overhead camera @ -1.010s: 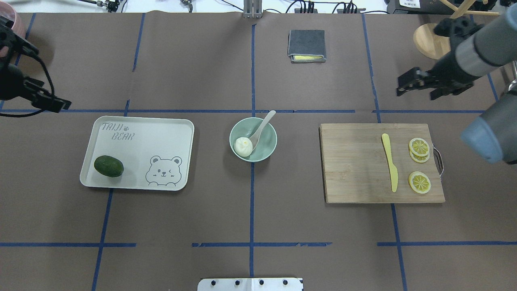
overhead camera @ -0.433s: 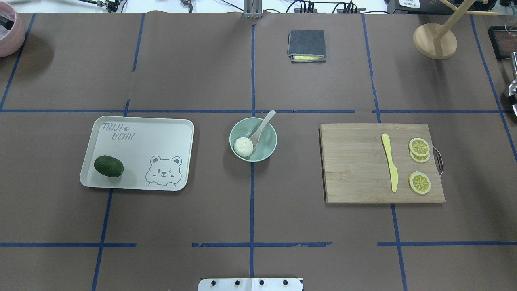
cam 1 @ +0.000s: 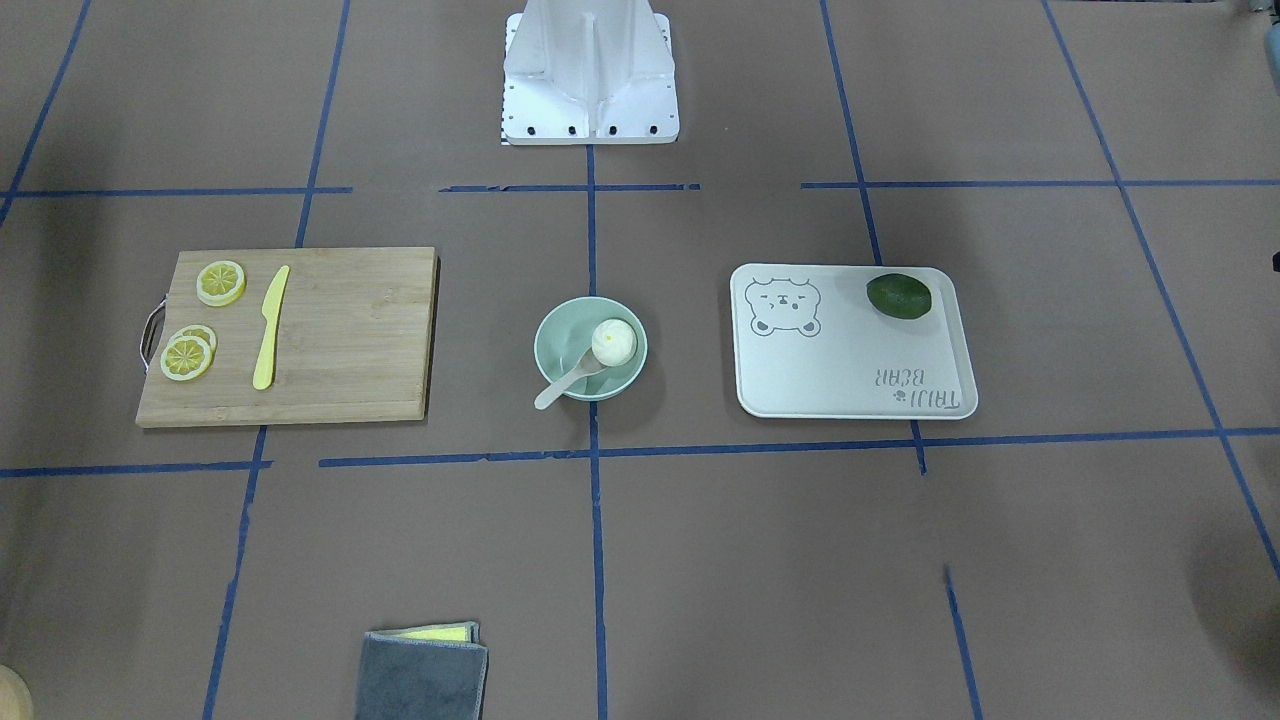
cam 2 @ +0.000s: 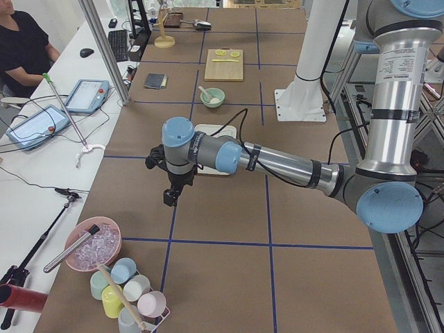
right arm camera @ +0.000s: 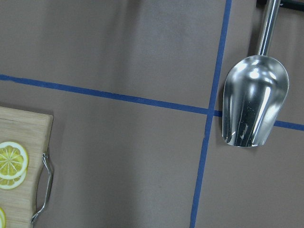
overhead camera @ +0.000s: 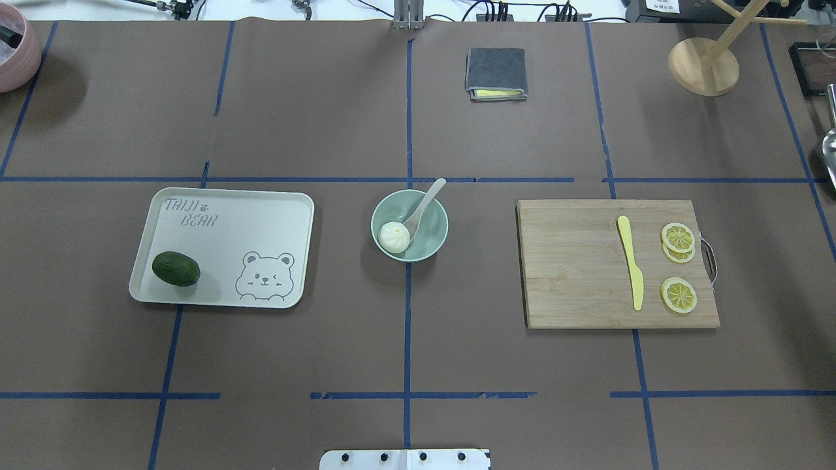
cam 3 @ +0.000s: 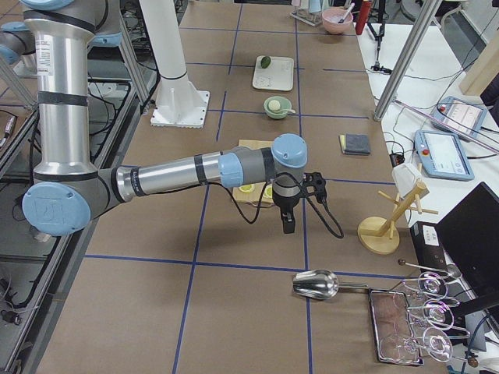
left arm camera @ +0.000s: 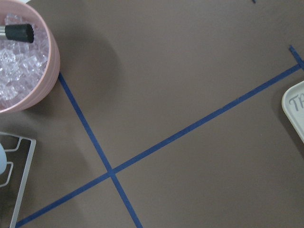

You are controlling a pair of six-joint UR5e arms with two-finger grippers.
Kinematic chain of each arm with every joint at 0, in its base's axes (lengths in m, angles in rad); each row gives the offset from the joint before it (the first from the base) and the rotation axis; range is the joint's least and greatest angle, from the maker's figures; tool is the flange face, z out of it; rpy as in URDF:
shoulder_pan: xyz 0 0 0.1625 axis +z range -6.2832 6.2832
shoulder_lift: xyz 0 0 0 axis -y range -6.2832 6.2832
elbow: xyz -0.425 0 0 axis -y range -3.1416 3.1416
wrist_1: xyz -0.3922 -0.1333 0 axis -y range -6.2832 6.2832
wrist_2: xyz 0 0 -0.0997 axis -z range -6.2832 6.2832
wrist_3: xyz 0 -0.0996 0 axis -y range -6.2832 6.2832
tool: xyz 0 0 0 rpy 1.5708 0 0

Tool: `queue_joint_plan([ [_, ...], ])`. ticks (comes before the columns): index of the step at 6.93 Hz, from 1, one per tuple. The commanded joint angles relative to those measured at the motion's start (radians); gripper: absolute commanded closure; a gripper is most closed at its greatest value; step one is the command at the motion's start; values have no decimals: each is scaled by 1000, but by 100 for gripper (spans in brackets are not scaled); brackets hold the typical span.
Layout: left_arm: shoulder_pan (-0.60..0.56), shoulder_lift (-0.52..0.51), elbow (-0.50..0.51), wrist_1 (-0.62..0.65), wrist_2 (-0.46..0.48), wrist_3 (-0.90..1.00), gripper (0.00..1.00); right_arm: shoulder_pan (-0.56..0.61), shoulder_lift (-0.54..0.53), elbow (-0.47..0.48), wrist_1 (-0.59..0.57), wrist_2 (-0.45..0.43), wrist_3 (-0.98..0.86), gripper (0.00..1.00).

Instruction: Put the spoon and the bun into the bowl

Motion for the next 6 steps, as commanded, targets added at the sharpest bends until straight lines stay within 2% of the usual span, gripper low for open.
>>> queue_joint_plan([
  [1, -3, 61, -10, 0, -79, 7, 0, 4, 19, -46, -1, 0, -11, 0],
  [3, -3, 70, 3, -110, -77, 12, 0, 4, 12, -44, -2, 24, -8, 0],
  [4, 0, 63, 26, -121, -68, 10, 0, 4, 6, -49, -1, 62, -5, 0],
  [6, 2, 52, 25, -114, -63, 10, 0, 4, 10, -46, 1, 50, 0, 0],
])
